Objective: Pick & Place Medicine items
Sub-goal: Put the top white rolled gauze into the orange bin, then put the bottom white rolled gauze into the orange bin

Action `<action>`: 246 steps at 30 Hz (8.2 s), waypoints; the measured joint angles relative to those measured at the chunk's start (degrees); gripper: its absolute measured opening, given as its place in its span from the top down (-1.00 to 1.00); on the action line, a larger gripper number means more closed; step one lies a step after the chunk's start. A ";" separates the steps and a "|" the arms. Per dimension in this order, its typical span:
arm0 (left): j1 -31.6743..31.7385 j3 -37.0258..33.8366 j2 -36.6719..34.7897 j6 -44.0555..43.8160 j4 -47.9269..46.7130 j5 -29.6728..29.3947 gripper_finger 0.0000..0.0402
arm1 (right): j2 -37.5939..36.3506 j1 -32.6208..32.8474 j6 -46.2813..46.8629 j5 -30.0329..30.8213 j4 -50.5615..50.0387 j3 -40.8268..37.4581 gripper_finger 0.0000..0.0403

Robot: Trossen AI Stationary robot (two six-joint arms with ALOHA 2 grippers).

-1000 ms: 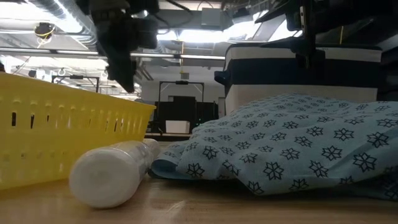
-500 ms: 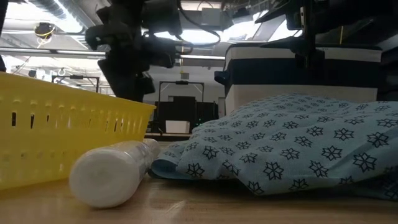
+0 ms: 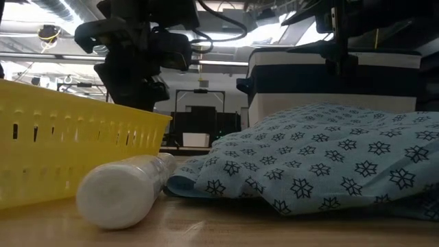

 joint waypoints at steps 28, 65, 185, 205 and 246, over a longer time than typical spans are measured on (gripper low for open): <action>-9.04 -3.19 0.02 -9.12 3.69 1.01 0.08 | 0.00 0.00 0.00 -0.01 0.01 0.00 0.06; -9.24 -0.14 6.03 7.12 10.28 -1.48 0.08 | 0.02 0.07 1.14 -0.17 -0.47 -0.02 0.06; 1.94 6.14 -35.41 -31.64 -18.52 -17.03 0.08 | 63.96 13.42 38.06 -22.09 -25.71 60.97 0.06; 1.40 6.14 -35.67 -29.82 -18.25 -17.07 0.08 | 64.43 12.95 42.05 -17.15 -35.27 62.05 0.06; 1.41 6.14 -35.67 -28.95 -18.27 -17.82 0.08 | 68.00 11.21 40.92 -22.73 -27.62 62.03 0.88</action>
